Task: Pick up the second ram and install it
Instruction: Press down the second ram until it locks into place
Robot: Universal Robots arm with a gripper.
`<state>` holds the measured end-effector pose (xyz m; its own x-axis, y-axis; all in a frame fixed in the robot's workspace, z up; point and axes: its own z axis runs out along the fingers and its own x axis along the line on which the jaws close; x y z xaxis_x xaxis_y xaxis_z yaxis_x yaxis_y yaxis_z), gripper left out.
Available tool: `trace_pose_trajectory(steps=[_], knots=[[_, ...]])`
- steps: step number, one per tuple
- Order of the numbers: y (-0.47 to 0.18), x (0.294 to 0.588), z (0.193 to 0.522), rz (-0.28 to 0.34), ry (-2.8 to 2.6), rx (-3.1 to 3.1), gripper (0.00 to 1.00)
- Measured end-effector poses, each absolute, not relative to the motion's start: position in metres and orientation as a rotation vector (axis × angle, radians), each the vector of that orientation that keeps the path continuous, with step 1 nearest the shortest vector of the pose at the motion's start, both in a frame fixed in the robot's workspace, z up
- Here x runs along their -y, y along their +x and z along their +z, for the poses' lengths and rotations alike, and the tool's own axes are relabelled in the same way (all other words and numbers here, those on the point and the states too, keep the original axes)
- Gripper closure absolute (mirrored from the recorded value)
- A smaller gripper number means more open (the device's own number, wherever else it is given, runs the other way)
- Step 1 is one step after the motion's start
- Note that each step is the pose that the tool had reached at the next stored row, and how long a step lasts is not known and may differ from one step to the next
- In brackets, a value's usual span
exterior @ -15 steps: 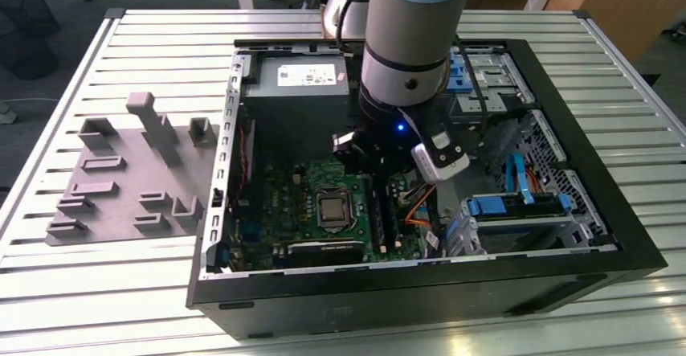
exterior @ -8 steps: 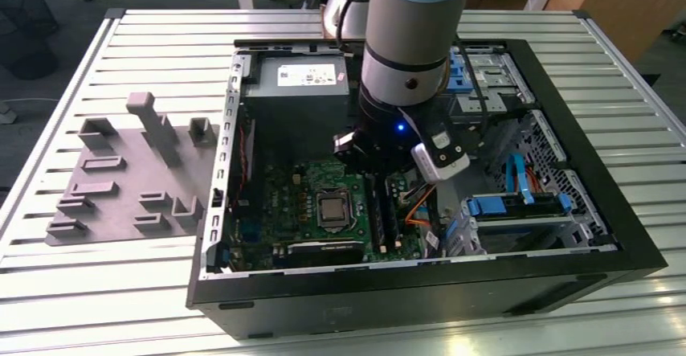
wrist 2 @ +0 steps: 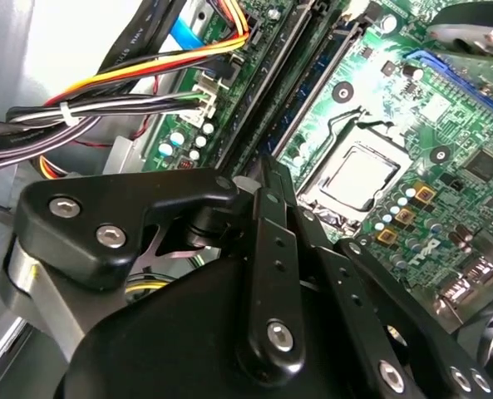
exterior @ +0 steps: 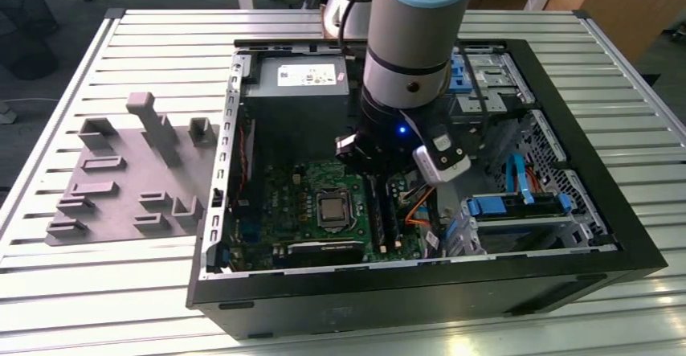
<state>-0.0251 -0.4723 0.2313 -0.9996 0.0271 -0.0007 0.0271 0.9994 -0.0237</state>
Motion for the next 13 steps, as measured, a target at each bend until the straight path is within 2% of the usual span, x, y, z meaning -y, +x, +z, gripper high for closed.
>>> trace_pose_trajectory(steps=[13], knots=[[-0.025,0.472,0.217,-0.038,0.042,-3.141,0.89]])
